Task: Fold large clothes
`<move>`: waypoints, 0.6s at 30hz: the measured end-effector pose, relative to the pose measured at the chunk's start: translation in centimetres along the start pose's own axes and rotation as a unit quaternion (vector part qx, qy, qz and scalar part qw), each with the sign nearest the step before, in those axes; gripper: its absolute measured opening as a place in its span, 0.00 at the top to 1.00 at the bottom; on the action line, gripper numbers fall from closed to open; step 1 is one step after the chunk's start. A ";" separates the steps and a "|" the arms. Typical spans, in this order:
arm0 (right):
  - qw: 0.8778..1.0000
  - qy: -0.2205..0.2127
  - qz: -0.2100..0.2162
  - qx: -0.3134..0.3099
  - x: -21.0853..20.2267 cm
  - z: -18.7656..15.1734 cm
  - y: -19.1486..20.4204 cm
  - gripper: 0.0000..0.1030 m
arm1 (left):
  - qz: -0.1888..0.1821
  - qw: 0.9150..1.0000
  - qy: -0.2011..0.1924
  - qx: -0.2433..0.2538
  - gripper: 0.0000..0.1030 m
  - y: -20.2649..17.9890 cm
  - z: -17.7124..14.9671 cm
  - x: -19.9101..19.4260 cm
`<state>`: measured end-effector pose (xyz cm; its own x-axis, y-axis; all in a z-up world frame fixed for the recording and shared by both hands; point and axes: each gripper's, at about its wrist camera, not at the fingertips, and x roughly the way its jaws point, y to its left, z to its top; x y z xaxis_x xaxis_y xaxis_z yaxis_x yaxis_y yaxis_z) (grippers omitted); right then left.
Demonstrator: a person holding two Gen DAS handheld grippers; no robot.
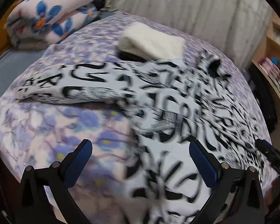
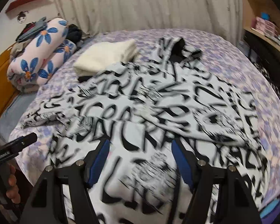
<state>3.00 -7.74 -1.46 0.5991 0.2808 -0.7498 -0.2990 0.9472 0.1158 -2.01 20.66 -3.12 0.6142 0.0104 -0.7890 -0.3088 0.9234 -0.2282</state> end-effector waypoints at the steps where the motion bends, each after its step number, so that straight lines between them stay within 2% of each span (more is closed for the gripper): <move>1: 1.000 -0.005 0.004 -0.004 0.1 0.4 0.6 0.33 | 0.004 1.000 -0.001 -0.008 0.00 1.3 0.3 0.2; 4: 0.999 -0.024 0.013 -0.016 0.7 2.1 3.0 0.33 | 0.008 0.999 0.001 -0.034 0.00 4.7 1.2 1.1; 8: 0.999 -0.027 0.027 -0.025 2.2 3.7 5.5 0.33 | 0.007 0.997 0.011 -0.074 0.00 9.1 2.4 2.9; 12: 0.998 -0.031 0.028 -0.039 4.1 5.3 7.6 0.33 | -0.009 0.995 0.009 -0.103 0.00 13.4 4.0 4.6; 18: 0.998 -0.010 0.033 -0.049 8.6 7.4 10.7 0.34 | -0.030 0.985 0.004 -0.168 0.00 19.1 6.1 7.3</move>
<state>10.45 5.92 -1.90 0.5903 0.3460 -0.7293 -0.4093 0.9070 0.0990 0.99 40.74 -9.73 0.6327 -0.0447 -0.7731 -0.4962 0.7430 -0.4491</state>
